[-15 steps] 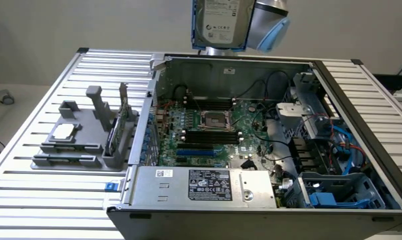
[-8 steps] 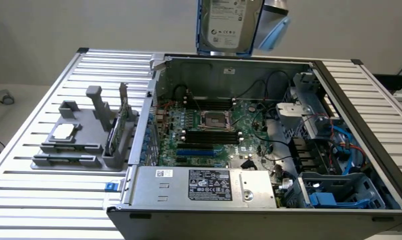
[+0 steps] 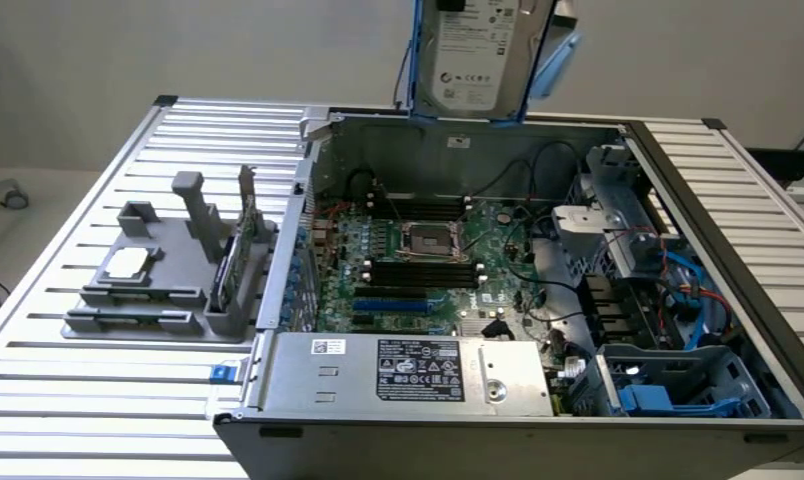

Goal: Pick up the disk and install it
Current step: 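Pick up the disk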

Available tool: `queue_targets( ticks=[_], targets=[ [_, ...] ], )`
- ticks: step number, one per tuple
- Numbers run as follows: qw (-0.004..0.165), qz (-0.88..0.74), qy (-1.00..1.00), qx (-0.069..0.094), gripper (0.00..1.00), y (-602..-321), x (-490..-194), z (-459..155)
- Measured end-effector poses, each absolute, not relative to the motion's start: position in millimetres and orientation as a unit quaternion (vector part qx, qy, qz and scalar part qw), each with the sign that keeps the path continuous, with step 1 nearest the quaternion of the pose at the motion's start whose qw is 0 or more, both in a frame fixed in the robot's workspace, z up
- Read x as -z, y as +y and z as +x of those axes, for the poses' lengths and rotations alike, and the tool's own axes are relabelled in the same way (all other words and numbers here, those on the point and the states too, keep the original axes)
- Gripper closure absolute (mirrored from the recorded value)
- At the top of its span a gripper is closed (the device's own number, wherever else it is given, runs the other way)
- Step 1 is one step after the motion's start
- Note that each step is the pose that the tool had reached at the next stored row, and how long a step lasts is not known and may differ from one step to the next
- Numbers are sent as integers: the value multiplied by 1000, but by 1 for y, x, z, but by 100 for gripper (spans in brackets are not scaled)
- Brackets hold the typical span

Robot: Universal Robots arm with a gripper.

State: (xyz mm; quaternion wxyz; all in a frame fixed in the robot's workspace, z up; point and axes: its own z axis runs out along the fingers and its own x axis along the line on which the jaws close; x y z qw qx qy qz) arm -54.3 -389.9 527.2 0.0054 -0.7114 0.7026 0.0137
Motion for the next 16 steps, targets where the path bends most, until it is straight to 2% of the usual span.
queue_targets(
  ticks=[16],
  targets=[
    [5,-711,703,-14,67,-440,-519,-15]
  ],
)
